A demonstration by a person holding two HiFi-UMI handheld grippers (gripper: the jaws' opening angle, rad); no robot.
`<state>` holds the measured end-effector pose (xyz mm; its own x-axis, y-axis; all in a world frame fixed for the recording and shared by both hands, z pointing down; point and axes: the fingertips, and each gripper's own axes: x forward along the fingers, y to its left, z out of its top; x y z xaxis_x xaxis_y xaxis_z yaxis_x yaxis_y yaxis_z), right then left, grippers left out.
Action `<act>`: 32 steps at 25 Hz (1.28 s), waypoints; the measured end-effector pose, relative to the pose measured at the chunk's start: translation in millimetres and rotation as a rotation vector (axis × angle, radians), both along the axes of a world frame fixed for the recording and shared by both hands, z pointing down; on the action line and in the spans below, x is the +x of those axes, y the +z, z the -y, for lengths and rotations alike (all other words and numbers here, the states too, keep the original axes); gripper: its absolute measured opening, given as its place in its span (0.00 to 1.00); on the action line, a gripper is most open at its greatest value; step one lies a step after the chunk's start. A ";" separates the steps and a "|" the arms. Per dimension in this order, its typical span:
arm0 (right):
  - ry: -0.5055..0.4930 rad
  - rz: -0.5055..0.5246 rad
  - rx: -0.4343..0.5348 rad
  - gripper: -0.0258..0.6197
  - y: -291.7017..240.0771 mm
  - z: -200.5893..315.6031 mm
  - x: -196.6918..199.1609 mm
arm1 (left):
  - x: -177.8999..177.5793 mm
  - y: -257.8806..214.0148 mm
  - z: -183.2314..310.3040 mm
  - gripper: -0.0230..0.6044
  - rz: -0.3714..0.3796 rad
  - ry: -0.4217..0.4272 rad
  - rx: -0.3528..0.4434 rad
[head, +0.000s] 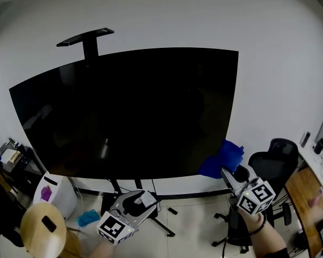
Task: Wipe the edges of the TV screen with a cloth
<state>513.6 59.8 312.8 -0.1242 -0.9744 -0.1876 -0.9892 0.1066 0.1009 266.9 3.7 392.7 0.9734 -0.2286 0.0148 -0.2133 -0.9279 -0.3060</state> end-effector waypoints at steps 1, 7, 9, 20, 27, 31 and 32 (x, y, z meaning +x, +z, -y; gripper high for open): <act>0.011 -0.026 0.018 0.27 -14.2 5.3 13.7 | 11.3 -11.0 3.9 0.38 -0.003 0.005 0.012; 0.050 -0.157 0.120 0.27 -103.8 30.1 89.7 | 80.4 -80.1 17.6 0.38 -0.081 0.039 0.108; 0.061 -0.193 0.145 0.27 -130.9 38.8 110.3 | 100.2 -102.4 19.5 0.38 -0.110 0.044 0.142; 0.198 -0.307 0.263 0.27 -265.4 88.6 206.5 | 174.7 -194.2 46.0 0.38 -0.155 0.065 0.258; 0.213 -0.263 0.250 0.27 -334.6 135.1 238.6 | 204.7 -219.4 65.6 0.38 -0.142 0.084 0.283; 0.157 -0.241 0.210 0.27 -330.2 154.9 244.2 | 224.7 -220.2 62.0 0.38 -0.132 0.092 0.286; 0.134 -0.221 0.209 0.27 -326.3 160.4 241.9 | 226.1 -218.5 63.5 0.38 -0.129 0.091 0.285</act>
<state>755.5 -100.6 -13.5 -0.0572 -0.9281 -0.3679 -0.9446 -0.0690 0.3209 493.0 -59.8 174.2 0.9798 -0.1175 -0.1621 -0.1870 -0.8259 -0.5319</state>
